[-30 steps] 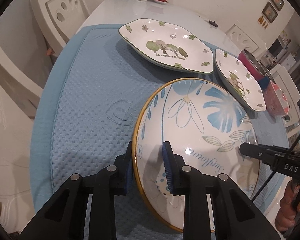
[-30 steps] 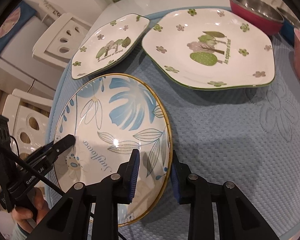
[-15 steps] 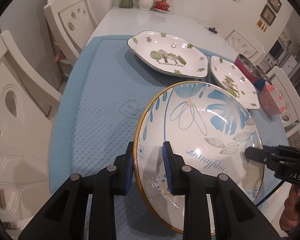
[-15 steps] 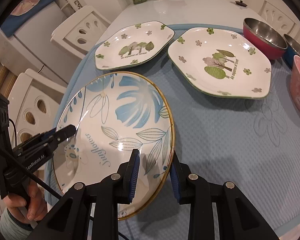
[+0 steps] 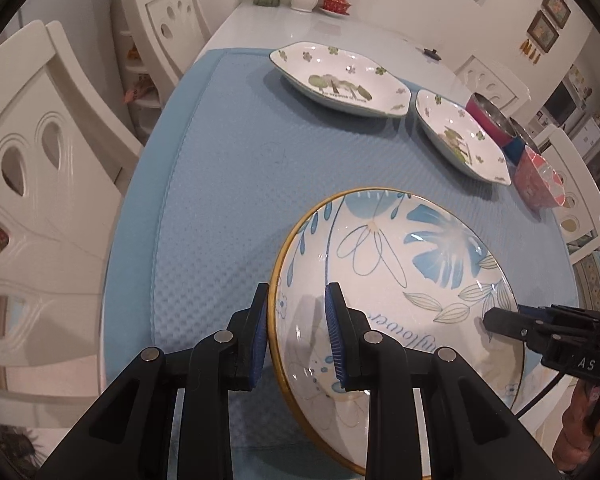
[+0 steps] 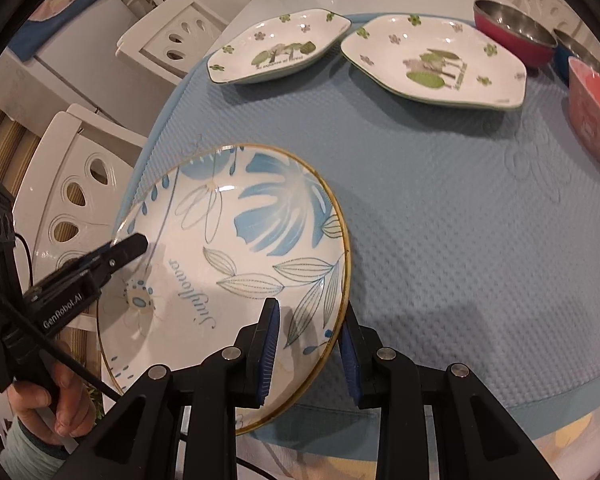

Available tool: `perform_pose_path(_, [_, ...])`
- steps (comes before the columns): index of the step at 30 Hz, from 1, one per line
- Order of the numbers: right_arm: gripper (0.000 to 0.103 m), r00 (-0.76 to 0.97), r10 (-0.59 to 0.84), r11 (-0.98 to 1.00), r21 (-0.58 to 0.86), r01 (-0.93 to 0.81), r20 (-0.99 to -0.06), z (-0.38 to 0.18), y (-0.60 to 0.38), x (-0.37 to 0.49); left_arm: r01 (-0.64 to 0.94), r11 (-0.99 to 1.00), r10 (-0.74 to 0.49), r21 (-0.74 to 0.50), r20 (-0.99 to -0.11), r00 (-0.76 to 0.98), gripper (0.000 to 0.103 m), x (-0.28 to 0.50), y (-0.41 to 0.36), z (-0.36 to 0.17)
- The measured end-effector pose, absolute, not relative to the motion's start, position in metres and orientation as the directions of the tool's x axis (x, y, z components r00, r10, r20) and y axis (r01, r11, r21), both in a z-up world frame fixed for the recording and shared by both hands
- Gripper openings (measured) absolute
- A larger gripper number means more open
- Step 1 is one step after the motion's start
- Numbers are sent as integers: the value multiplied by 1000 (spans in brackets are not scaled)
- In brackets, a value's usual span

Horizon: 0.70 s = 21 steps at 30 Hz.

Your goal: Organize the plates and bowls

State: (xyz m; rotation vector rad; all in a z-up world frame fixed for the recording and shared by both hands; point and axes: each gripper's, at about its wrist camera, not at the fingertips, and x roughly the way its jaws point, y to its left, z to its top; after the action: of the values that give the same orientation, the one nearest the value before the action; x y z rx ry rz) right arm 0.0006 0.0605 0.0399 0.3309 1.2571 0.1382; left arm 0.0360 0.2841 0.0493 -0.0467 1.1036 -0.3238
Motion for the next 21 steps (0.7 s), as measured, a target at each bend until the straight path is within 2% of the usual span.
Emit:
perform_pose_path(9, [28, 322, 280, 936, 332, 117, -904, 31, 58, 0, 233, 961, -238, -149, -874, 423, 24, 35, 276, 41])
perform_pose_path(21, [28, 339, 272, 926, 341, 161, -900, 37, 42, -9, 202, 969, -219, -144, -876, 430, 24, 34, 284, 45])
